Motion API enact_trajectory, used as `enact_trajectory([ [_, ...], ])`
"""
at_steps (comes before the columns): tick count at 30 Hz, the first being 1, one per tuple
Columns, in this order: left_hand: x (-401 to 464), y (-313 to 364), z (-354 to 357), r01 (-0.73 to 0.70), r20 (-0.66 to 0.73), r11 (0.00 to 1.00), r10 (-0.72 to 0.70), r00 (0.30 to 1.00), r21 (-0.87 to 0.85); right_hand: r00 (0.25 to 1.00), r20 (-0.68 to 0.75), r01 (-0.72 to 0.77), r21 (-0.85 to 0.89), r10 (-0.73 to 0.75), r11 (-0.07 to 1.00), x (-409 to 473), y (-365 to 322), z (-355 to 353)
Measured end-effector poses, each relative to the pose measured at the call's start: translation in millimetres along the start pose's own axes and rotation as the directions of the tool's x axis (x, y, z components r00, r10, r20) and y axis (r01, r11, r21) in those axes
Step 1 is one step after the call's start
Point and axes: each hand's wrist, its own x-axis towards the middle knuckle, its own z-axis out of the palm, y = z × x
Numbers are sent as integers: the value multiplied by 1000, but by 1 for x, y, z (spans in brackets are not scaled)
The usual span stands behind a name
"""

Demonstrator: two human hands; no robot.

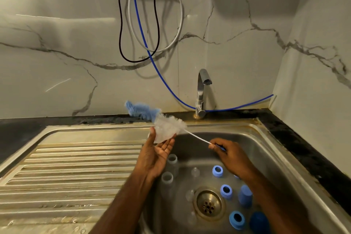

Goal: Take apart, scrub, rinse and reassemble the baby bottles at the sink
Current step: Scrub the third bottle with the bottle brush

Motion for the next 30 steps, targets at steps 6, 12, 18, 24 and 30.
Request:
enact_trajectory([
  [6, -1, 4, 2, -5, -8, 999, 5, 1000, -35, 999, -34, -24, 47, 26, 999, 1, 2, -6],
  [12, -2, 2, 3, -6, -20, 999, 6, 1000, -31, 996, 88, -14, 52, 10, 999, 2, -3, -1],
  [18, -4, 0, 2, 62, 22, 997, -63, 998, 38, 1000, 12, -22, 89, 21, 996, 0, -3, -3],
  [24, -5, 11, 2, 23, 24, 999, -22, 999, -45, 997, 77, -28, 61, 23, 998, 1, -1, -5],
  [30, -1, 1, 3, 61, 11, 997, -62, 998, 48, 998, 64, -17, 79, 12, 997, 0, -7, 5],
])
